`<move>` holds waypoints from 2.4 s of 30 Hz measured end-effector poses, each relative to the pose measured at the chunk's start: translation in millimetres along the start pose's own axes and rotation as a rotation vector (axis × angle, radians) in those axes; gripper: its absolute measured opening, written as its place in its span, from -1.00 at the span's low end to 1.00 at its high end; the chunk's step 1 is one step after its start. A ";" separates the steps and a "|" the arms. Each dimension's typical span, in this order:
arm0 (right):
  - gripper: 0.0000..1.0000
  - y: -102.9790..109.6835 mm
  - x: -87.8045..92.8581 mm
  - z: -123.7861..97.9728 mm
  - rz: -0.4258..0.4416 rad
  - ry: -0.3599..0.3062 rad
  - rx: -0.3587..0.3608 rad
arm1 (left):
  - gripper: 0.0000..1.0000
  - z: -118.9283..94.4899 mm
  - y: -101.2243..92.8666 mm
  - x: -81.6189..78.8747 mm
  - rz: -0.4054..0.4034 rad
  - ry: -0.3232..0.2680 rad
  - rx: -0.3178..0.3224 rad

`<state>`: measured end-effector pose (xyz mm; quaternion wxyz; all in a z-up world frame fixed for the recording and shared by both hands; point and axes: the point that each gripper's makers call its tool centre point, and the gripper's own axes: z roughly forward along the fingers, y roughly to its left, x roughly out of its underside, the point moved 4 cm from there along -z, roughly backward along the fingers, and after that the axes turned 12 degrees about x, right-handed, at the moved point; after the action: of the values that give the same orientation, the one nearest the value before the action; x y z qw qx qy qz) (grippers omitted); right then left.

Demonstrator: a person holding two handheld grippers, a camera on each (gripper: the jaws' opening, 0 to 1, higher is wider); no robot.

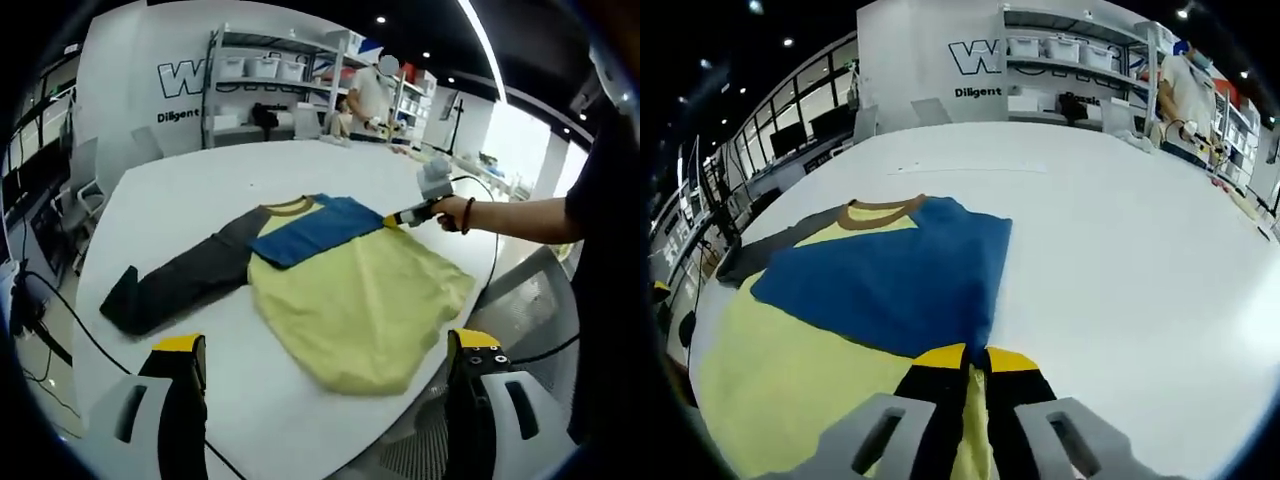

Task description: Fold the garment on the visible template until the final outline fits inside the template.

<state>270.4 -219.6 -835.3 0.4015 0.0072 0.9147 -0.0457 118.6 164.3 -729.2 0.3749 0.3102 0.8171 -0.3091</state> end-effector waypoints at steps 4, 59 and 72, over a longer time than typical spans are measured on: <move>-1.00 -18.0 0.4 -0.1 0.009 0.008 0.033 | 0.98 9.0 -2.2 1.8 -0.007 0.013 0.014; 0.62 -61.2 -26.9 -54.7 0.135 -0.182 -0.126 | 0.89 -2.9 92.3 -8.3 -0.145 -0.060 -0.282; 0.91 -35.9 -10.9 -110.6 -0.004 -0.168 -0.273 | 0.80 -0.3 132.8 -1.4 -0.266 -0.097 -0.387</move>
<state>194.9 -245.2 -750.0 0.4738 -0.0530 0.8756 0.0778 217.4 246.0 -764.2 0.4223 0.1071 0.8758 -0.2077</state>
